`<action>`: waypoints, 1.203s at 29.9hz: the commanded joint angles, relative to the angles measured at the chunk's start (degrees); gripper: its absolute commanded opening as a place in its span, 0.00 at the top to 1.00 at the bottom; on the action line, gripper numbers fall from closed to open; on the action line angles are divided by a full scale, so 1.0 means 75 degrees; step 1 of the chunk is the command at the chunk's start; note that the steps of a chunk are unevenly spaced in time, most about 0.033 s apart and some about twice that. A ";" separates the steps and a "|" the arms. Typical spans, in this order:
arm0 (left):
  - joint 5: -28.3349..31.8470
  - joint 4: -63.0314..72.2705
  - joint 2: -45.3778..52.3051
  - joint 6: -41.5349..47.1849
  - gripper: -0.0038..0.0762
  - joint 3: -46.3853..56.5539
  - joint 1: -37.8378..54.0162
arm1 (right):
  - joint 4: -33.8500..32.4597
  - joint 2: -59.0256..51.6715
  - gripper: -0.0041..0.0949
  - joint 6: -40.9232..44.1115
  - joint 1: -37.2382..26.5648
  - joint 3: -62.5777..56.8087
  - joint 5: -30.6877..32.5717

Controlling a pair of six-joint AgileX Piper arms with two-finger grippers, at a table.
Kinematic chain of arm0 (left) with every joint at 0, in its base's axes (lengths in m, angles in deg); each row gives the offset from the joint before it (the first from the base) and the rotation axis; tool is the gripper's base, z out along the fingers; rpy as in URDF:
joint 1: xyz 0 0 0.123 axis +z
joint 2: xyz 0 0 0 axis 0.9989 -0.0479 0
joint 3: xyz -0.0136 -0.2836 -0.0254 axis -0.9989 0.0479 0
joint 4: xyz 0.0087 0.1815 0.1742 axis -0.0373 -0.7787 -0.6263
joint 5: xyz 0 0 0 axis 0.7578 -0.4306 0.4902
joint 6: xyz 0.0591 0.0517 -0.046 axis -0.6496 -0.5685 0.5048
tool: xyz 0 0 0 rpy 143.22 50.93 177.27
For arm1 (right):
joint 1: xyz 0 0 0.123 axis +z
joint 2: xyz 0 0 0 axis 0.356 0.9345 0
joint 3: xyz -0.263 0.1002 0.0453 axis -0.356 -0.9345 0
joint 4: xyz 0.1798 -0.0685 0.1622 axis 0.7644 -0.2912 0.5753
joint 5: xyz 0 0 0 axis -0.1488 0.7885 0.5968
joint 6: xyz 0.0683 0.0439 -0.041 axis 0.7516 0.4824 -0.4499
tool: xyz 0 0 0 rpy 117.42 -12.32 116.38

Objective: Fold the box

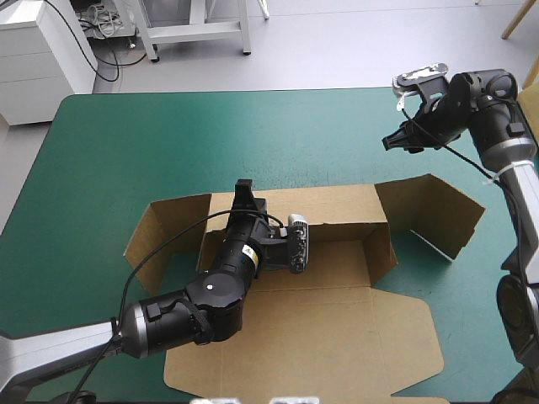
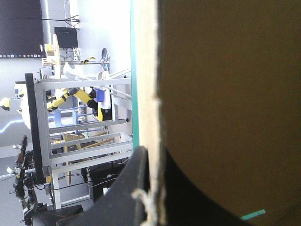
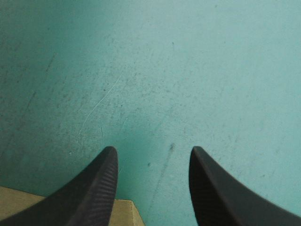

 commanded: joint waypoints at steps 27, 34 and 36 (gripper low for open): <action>0.0259 -0.0017 0.0141 0.0102 0.96 -0.0092 -0.0050 | 0.0155 -0.0348 0.47 -0.0219 -0.0090 -0.0846 -0.0034; 0.0259 -0.0113 0.0141 0.0115 0.96 -0.0092 -0.0050 | 0.0381 -0.1110 0.47 -0.0493 -0.0090 -0.1823 -0.0034; 0.0259 -0.0113 0.0141 0.0115 0.96 -0.0092 -0.0050 | 0.0381 -0.1351 0.47 -0.0580 -0.0090 -0.2059 -0.0034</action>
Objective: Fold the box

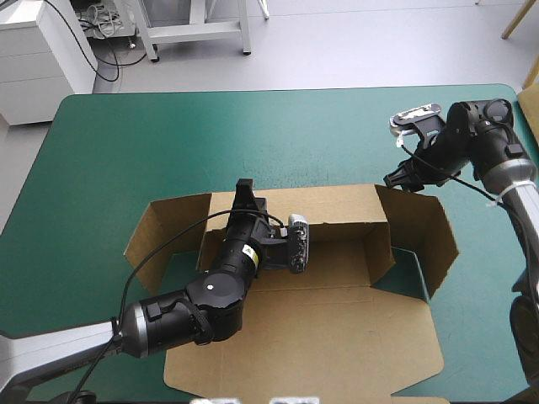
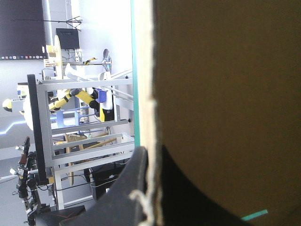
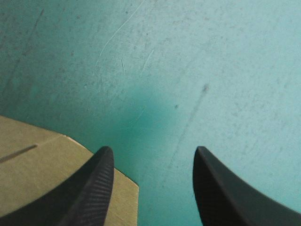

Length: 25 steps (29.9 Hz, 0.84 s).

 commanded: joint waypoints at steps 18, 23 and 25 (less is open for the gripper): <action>0.0331 -0.0009 0.0148 0.0226 0.96 -0.0092 -0.0050 | 0.1707 -0.2872 0.47 -0.1470 -0.0045 -0.2672 -0.0331; 0.0331 -0.0022 0.0148 0.0191 0.96 -0.0092 -0.0050 | 0.1878 -0.3403 0.47 -0.1811 -0.0045 -0.3255 -0.0371; 0.0331 -0.0020 0.0148 0.0179 0.96 -0.0092 -0.0050 | 0.2168 -0.3590 0.47 -0.2029 -0.0045 -0.3392 -0.0396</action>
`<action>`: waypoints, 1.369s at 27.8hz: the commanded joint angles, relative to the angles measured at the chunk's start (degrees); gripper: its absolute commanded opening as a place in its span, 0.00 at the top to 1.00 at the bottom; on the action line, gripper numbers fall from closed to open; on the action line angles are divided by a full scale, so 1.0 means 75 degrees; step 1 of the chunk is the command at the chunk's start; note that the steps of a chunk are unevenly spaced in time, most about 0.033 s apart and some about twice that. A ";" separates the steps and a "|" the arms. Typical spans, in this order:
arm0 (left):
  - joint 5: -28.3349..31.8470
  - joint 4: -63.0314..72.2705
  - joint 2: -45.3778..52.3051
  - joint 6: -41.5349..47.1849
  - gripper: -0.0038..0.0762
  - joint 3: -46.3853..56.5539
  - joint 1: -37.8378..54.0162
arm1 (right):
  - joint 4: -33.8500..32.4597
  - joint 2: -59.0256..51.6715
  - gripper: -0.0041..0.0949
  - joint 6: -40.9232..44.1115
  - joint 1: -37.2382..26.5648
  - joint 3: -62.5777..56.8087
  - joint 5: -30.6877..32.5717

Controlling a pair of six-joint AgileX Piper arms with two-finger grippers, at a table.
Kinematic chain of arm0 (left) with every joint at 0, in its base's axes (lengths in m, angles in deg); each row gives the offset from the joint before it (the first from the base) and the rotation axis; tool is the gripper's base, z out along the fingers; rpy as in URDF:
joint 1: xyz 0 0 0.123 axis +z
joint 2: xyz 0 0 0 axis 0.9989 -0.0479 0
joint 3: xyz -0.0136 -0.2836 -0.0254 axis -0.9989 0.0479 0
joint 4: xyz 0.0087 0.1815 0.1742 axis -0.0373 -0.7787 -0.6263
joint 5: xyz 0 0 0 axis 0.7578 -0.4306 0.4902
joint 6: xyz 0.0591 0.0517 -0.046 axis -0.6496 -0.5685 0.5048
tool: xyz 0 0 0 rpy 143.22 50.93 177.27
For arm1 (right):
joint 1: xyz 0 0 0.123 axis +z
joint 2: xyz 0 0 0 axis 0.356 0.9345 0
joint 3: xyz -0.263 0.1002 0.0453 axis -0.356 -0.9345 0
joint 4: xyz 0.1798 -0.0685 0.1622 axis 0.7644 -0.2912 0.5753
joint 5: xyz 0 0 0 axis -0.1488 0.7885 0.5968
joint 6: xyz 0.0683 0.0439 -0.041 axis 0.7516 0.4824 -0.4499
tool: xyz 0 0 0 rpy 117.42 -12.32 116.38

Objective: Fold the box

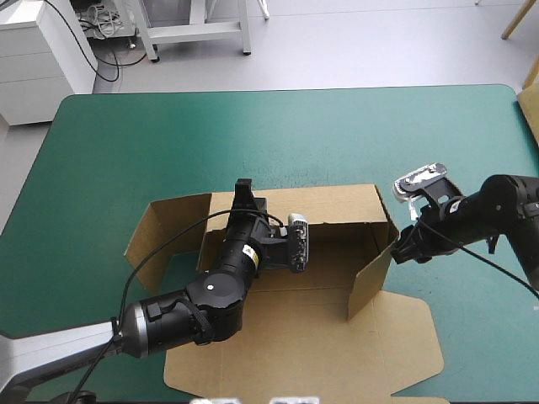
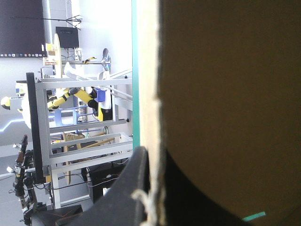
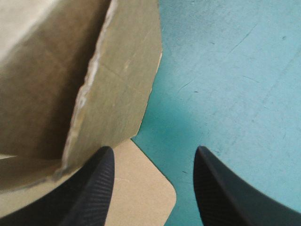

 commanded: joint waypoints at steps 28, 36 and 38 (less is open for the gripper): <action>0.0507 0.0822 0.0148 -0.0535 0.96 -0.0098 -0.0050 | -0.1162 -0.0854 0.50 0.3125 0.2663 -0.1542 -0.3634; 0.0581 0.1458 0.0148 -0.1149 0.96 -0.0098 -0.0050 | -0.1602 -0.1184 0.63 0.4099 0.2948 -0.2578 -0.5412; 0.0626 0.1458 0.0148 -0.1149 0.96 -0.0098 -0.0050 | -0.1570 -0.1338 0.76 0.4099 0.2948 -0.2578 -0.5442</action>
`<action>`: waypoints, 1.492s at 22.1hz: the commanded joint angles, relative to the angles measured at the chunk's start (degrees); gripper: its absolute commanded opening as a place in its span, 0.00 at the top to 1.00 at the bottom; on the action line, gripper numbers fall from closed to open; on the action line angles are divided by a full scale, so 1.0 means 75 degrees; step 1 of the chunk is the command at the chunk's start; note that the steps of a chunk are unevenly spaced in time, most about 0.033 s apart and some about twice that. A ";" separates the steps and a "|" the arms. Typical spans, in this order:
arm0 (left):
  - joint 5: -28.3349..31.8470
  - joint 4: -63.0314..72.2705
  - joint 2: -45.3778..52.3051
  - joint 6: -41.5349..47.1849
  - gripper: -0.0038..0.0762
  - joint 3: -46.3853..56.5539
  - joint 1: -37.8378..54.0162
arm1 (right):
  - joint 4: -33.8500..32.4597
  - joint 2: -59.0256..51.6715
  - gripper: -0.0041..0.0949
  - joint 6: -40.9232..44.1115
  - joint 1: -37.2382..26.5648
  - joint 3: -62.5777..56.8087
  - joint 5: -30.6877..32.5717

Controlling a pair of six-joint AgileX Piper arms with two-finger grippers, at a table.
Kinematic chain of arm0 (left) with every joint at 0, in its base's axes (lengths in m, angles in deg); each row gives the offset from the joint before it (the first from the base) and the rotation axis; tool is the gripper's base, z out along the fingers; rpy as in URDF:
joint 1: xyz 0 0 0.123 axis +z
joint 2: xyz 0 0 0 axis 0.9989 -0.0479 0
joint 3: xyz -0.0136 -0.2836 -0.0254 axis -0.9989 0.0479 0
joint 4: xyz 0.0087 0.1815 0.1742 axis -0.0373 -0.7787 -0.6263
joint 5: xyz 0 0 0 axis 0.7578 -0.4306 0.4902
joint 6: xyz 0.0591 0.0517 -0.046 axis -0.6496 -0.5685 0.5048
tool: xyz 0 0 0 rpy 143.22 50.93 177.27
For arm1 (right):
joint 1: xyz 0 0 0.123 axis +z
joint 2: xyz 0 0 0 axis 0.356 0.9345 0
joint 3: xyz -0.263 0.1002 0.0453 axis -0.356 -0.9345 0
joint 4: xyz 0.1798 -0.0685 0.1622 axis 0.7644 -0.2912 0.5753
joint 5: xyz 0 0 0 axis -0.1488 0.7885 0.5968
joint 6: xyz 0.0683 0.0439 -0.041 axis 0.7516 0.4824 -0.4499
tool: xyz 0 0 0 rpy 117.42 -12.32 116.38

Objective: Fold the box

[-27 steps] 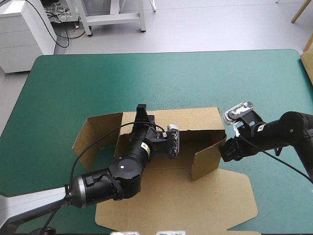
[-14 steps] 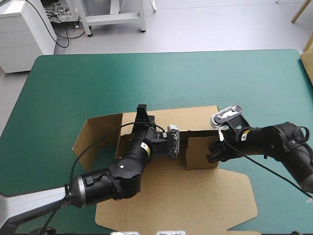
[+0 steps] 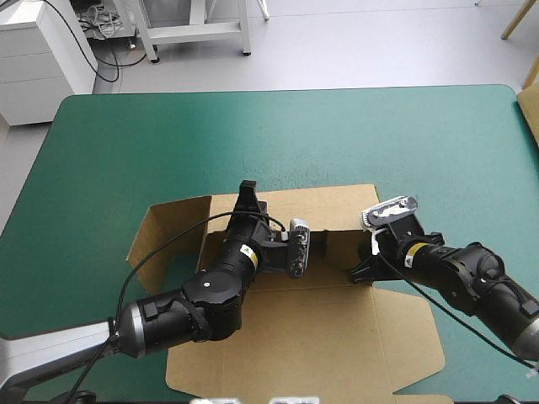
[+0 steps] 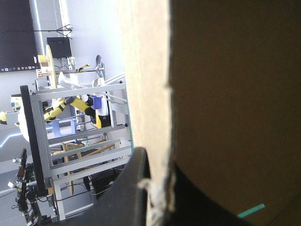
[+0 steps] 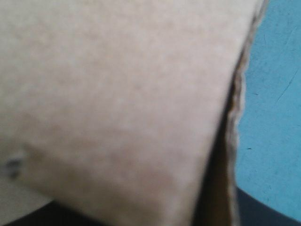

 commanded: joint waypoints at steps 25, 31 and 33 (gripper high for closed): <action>-0.1991 0.0645 0.0588 0.0370 0.37 -0.1507 -0.2772 | -0.0689 0.1358 0.96 0.1500 -0.0064 0.1733 0.0010; -0.1211 0.0698 0.1320 0.0054 0.37 -0.2009 -0.1891 | -0.0631 0.1358 0.98 0.1291 -0.0748 0.2792 0.1759; -0.1180 0.1009 0.1488 -0.0129 0.37 -0.2268 -0.1262 | -0.0564 0.1427 0.98 0.0986 -0.1130 0.3238 0.2440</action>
